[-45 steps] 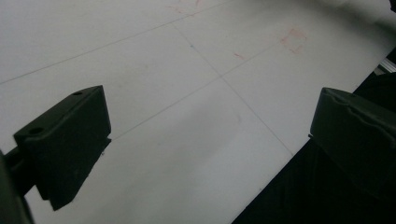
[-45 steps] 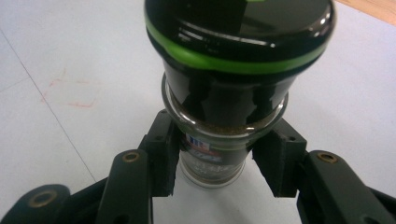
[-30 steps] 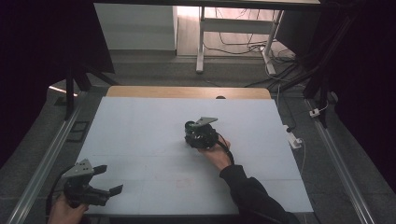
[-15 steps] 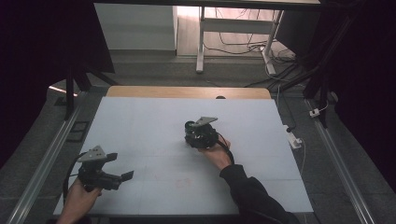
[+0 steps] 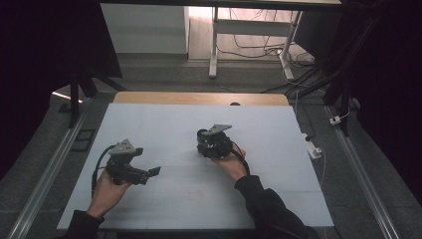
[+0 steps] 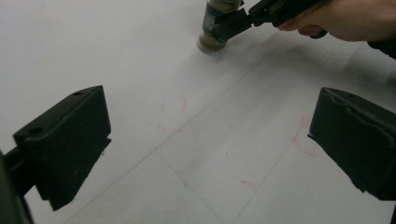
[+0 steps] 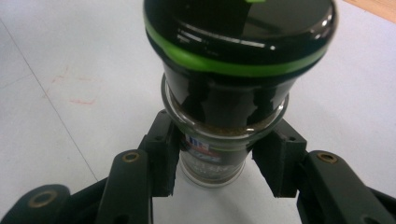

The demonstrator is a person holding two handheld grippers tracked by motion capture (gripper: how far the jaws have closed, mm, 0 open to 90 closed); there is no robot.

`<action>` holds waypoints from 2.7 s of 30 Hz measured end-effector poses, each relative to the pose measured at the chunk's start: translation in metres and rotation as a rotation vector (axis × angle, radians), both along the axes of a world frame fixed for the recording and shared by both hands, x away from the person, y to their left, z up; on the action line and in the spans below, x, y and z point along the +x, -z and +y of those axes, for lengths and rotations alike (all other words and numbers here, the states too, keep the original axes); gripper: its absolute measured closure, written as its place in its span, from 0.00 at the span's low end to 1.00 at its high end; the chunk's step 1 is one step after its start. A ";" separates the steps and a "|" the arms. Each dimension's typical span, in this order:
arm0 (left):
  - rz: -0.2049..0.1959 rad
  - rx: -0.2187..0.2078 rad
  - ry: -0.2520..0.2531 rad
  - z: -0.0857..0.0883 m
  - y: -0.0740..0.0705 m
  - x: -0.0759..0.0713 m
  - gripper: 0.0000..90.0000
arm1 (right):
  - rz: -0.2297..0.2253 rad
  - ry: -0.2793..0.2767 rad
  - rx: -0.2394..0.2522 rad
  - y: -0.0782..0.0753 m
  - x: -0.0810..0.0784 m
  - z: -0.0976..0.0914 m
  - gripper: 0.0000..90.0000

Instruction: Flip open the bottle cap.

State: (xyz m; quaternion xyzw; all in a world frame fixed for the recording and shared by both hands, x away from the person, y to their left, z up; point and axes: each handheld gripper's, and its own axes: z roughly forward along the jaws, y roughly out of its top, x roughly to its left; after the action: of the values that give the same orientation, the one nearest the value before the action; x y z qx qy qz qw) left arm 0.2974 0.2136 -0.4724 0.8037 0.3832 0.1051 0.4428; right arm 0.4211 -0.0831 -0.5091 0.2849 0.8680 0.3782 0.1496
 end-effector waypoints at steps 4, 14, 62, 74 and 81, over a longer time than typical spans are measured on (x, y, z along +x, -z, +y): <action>0.003 0.016 0.029 -0.011 0.001 0.011 0.00 | 0.001 -0.001 0.000 0.000 0.000 0.000 0.59; -0.026 0.063 0.095 -0.041 0.003 0.038 0.00 | 0.003 -0.003 0.001 0.000 0.000 0.000 0.59; -0.036 0.129 0.250 -0.109 0.005 0.095 0.98 | 0.003 -0.006 -0.002 0.000 0.000 0.000 0.59; -0.027 0.095 0.241 -0.112 0.004 0.097 0.98 | 0.005 -0.005 -0.001 0.000 0.000 0.000 0.59; -0.040 0.098 0.239 -0.113 -0.002 0.094 0.98 | 0.006 -0.005 -0.001 0.000 0.000 0.000 0.59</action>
State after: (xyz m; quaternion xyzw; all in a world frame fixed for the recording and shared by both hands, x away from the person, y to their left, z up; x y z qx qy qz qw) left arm 0.3915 0.1009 -0.4703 0.8621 0.2700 0.0861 0.4202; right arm 0.4215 -0.0831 -0.5088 0.2840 0.8692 0.3775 0.1464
